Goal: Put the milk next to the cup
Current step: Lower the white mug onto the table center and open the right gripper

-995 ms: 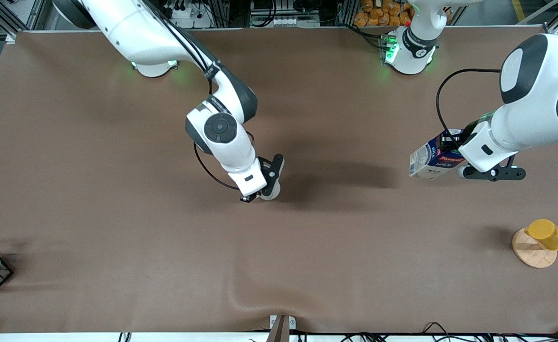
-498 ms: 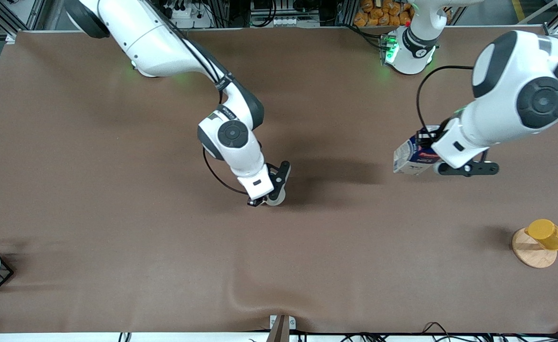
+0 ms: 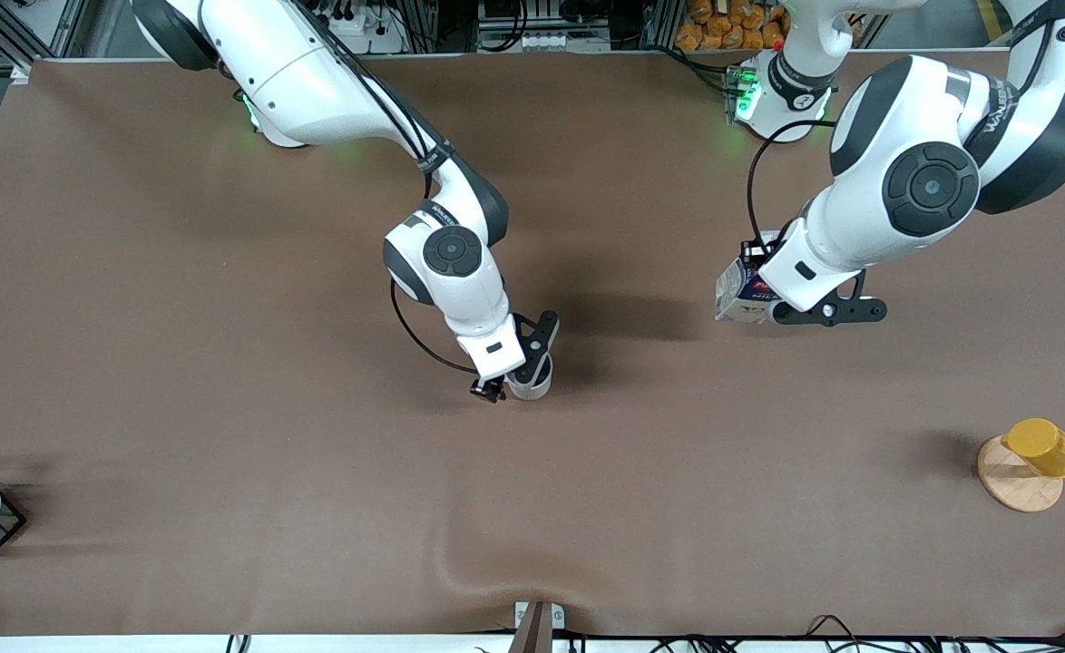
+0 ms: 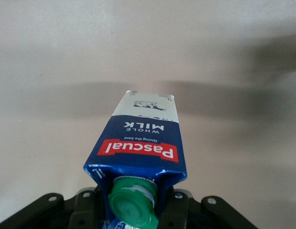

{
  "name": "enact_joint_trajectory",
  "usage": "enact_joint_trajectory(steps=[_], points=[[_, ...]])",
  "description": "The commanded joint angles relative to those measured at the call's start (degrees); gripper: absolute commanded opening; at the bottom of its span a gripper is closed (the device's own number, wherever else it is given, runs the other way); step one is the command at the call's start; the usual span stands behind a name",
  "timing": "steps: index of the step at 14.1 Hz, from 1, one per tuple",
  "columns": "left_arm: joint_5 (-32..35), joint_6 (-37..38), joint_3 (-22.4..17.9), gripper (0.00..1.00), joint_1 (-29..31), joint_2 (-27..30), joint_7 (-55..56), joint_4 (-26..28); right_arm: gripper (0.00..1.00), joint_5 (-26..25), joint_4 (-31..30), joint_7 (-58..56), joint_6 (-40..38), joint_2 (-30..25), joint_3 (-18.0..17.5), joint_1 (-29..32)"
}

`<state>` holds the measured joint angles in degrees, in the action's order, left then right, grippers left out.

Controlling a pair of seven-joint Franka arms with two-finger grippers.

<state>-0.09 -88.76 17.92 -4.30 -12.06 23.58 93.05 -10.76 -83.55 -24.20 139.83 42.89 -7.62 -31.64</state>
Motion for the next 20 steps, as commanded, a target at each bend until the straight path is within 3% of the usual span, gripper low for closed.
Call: enact_joint_trajectory(steps=[1, 4, 9, 13, 18, 20], points=[[-2.2, 0.6, 1.8, 0.42, -1.5, 0.1, 5.3, -0.9, 1.00, 0.5, 2.3, 1.3, -1.2, -0.9, -0.6, 2.3], [-4.4, -2.3, 3.8, 0.39, -3.9, -1.0, 12.3, -1.7, 1.00, 8.6, 2.5, 1.0, -9.2, -5.8, -0.9, 6.0], [-6.2, -5.8, 3.8, 0.39, -11.3, -5.5, 15.3, -5.8, 1.00, 9.5, 1.9, 1.3, -25.0, -12.6, -1.2, 16.2], [-5.7, -9.8, 3.2, 0.40, -19.2, -16.4, 21.8, -14.5, 1.00, 9.5, 0.9, 1.3, -34.6, -17.6, -0.7, 24.1], [-4.9, -13.0, 1.6, 0.43, -25.0, -21.1, 22.0, -15.0, 1.00, 9.5, -8.5, 2.5, -36.2, -28.3, -0.5, 32.7], [-4.7, -17.6, -1.1, 0.42, -27.6, -23.2, 23.8, -15.0, 1.00, 9.5, -12.3, 10.6, -37.3, -33.6, -0.5, 33.8]])
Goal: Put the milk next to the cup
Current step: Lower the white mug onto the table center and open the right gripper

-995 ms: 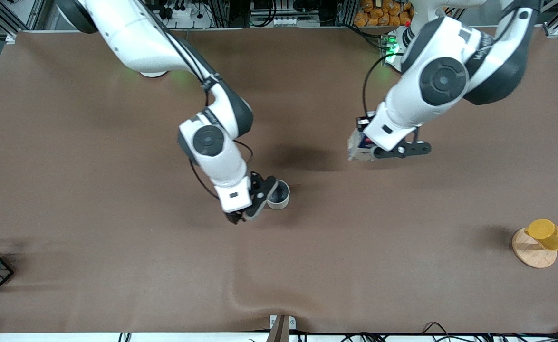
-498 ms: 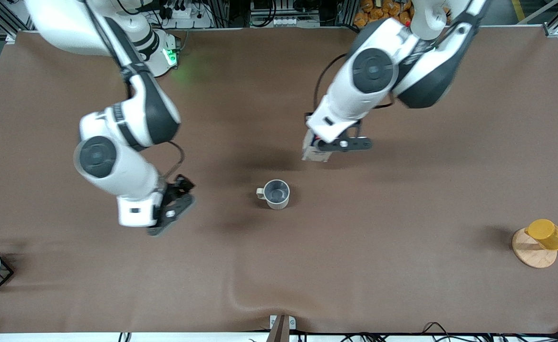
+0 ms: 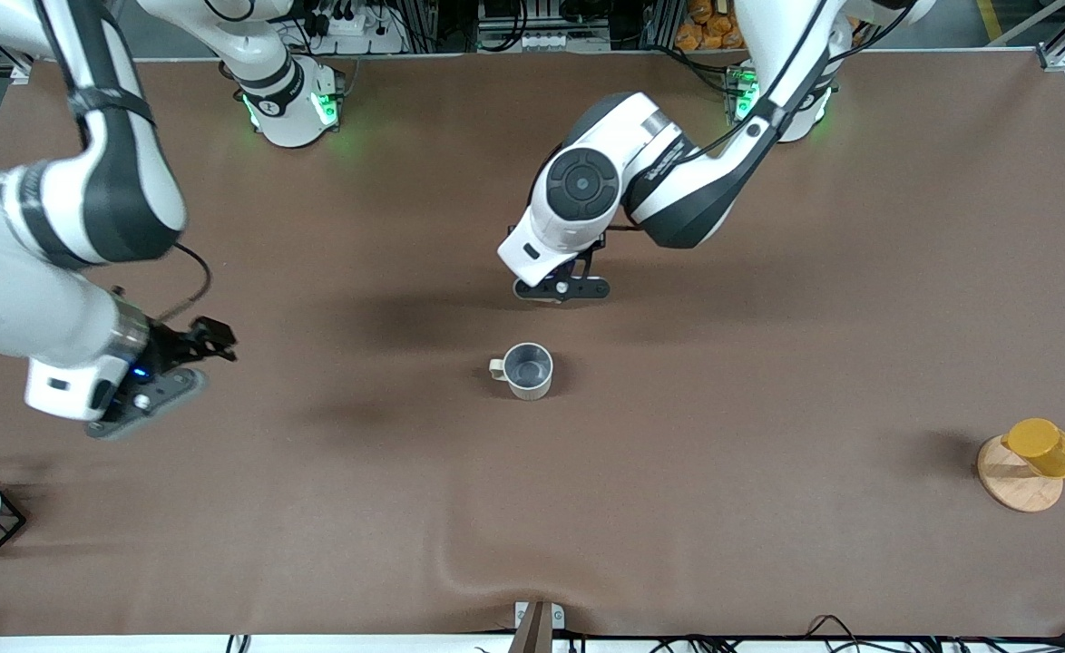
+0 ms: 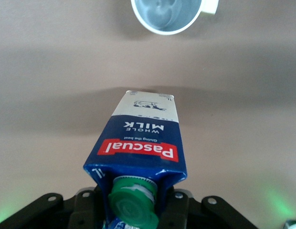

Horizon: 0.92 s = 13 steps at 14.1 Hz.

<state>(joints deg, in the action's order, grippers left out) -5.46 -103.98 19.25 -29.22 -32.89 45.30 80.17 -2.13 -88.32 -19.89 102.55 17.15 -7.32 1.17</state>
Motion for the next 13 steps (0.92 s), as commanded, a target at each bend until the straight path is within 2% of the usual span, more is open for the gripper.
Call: enact_joint_trajectory(steps=[1, 4, 7, 10, 13], points=[[0.7, -3.9, -4.6, 0.42, -4.4, -3.0, 2.2, -2.1, 1.00, 0.9, -7.8, 9.1, -1.1, -9.2, -0.8, 1.4], [0.7, -4.4, -10.7, 0.42, -8.3, -4.7, 2.0, -2.0, 1.00, 0.9, -7.7, 11.6, -4.4, -12.9, -0.8, 3.0], [0.7, -4.2, -11.0, 0.42, -8.1, -4.3, 1.9, -2.1, 1.00, 0.9, -7.4, 11.6, -8.8, -16.6, -0.8, 3.8], [0.7, -4.2, -11.7, 0.43, -7.8, -4.0, 1.9, -2.3, 1.00, 0.9, -7.0, 11.6, -9.8, -17.1, -0.6, 6.0], [0.5, -4.3, -11.8, 0.44, -7.8, -3.8, 2.2, -2.6, 1.00, 0.9, -3.4, 12.6, -16.0, -17.1, -0.6, 6.7]])
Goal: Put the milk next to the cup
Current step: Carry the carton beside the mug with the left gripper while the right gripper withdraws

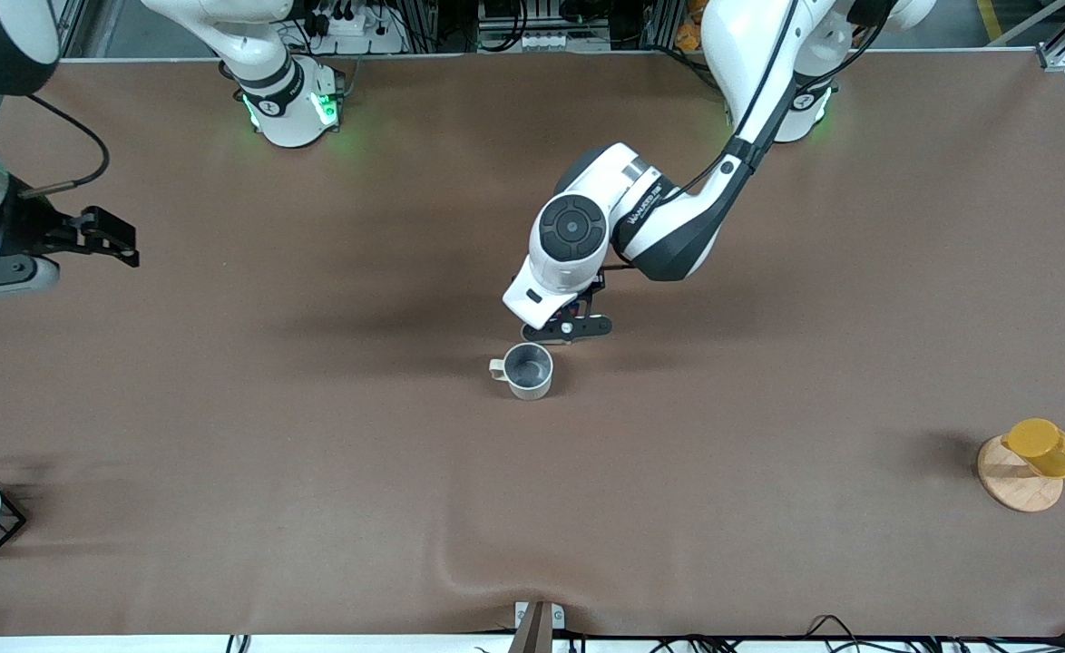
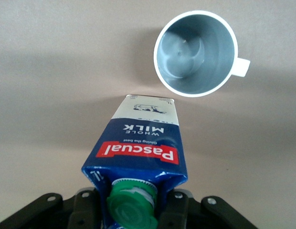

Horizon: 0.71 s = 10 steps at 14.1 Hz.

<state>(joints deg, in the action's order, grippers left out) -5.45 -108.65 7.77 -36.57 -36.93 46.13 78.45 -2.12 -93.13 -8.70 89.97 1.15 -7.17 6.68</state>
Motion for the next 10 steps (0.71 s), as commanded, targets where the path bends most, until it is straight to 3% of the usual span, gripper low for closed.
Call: enact_joint_trajectory(steps=[1, 7, 10], points=[[0.5, 0.4, -0.2, 0.44, -0.4, 0.3, 1.5, -1.3, 1.00, 0.9, 1.7, 2.7, -4.1, -1.1, -0.6, 1.2], [0.5, -0.9, -0.3, 0.44, -1.1, -0.3, 2.8, -2.4, 1.00, 0.9, 2.3, 2.2, -3.8, -1.4, -0.5, 5.2], [0.5, -1.7, -0.3, 0.49, -2.1, -1.0, 3.4, -2.4, 1.00, 0.9, 2.7, 2.3, -3.8, -1.0, 1.1, 4.3]])
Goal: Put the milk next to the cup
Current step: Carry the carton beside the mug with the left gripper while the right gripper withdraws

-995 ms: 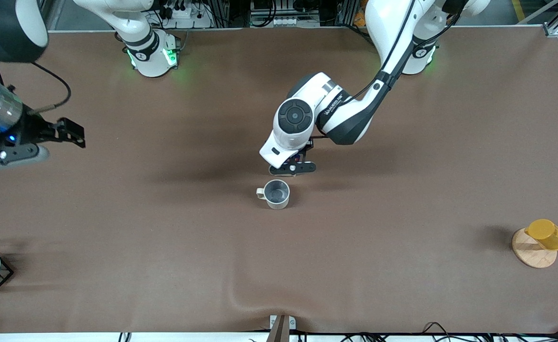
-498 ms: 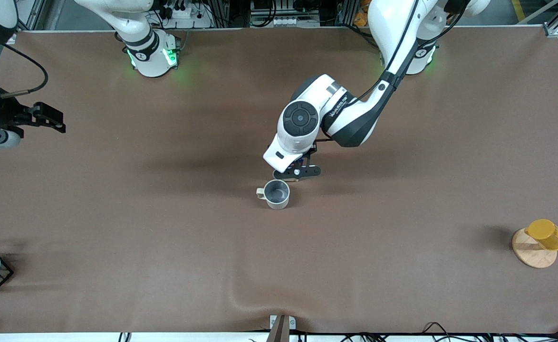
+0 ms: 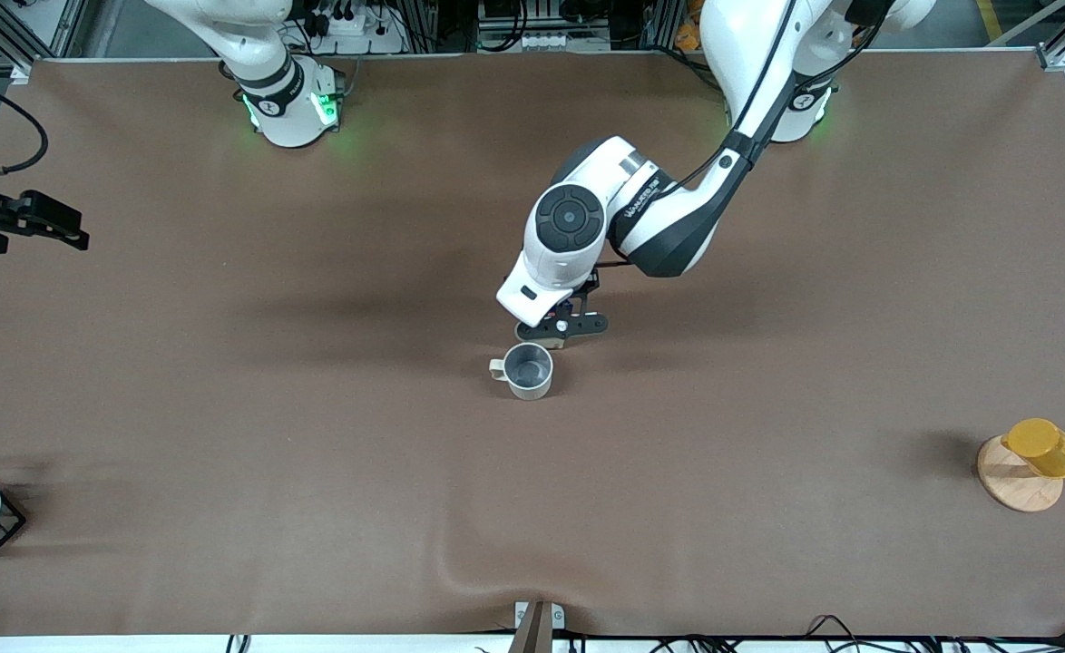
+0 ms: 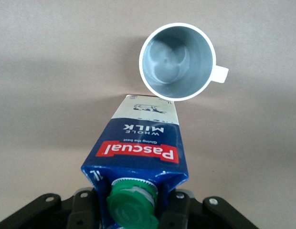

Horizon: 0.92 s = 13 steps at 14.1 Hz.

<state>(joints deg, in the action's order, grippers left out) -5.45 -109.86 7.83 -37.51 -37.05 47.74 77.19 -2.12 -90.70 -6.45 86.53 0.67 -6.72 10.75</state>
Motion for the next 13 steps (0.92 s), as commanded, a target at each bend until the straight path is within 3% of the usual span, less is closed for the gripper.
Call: enact_joint_trajectory(steps=[1, 6, 9, 13], points=[[0.6, -0.5, -0.4, 0.49, -1.2, -1.0, 1.8, -1.2, 1.00, 1.0, 0.8, -0.1, -0.2, -0.2, 2.0, 0.1], [0.6, -0.6, -0.4, 0.50, -1.2, -1.4, 1.7, -1.2, 1.00, 2.3, 1.8, 0.0, 0.7, -0.2, 3.0, -0.7], [0.6, -0.9, -0.4, 0.53, -1.1, -1.5, 1.7, -1.2, 1.00, 5.0, 1.6, 0.7, 0.8, -0.2, 6.9, -3.0], [0.5, -3.7, -0.4, 0.66, -0.8, -1.9, 1.8, -1.2, 1.00, 4.9, 1.4, 2.2, -0.1, -0.6, 7.5, -4.1]])
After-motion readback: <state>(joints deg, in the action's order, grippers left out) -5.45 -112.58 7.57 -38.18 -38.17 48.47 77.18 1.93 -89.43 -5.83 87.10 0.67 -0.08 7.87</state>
